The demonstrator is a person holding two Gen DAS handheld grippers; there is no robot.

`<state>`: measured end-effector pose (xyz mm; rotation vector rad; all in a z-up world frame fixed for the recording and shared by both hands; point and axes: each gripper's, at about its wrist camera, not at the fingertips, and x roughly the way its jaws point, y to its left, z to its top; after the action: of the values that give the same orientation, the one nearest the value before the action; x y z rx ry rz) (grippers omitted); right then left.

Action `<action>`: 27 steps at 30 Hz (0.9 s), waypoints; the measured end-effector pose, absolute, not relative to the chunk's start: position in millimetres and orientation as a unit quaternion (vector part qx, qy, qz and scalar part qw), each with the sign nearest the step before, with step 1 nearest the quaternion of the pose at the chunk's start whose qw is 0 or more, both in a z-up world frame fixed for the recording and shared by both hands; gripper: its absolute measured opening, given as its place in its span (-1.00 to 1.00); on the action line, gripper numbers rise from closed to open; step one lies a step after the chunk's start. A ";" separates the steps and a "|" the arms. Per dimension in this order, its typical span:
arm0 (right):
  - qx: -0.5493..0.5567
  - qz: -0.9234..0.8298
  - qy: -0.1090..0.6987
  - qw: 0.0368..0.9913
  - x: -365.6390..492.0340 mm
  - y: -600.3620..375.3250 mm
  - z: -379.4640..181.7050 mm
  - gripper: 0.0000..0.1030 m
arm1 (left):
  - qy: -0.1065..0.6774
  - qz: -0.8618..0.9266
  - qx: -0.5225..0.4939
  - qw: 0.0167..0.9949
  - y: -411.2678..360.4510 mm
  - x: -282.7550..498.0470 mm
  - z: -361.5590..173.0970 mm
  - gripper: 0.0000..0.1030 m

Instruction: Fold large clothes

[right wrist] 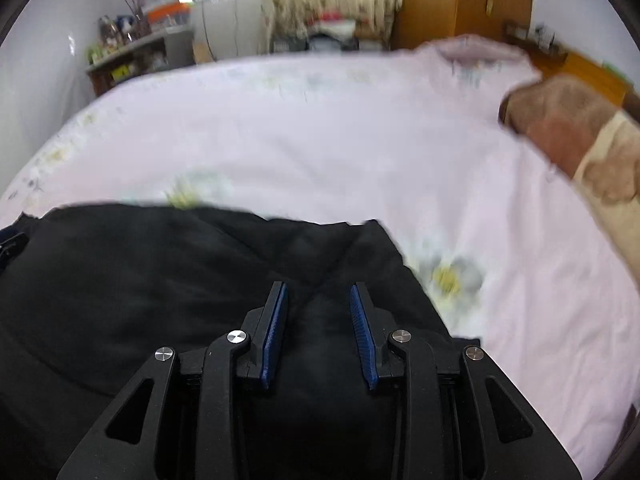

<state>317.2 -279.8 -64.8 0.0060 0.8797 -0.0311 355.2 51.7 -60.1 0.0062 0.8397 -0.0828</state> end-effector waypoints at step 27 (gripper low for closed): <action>0.034 0.009 0.367 0.930 276.4 -265.5 -4.8 -0.37 | 0.337 -0.085 -0.038 0.937 35.0 302.6 7.3 0.32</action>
<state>276.4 -265.5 -4.8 0.0705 0.7514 0.0190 302.6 35.0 7.3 -0.0781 0.6875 -0.1729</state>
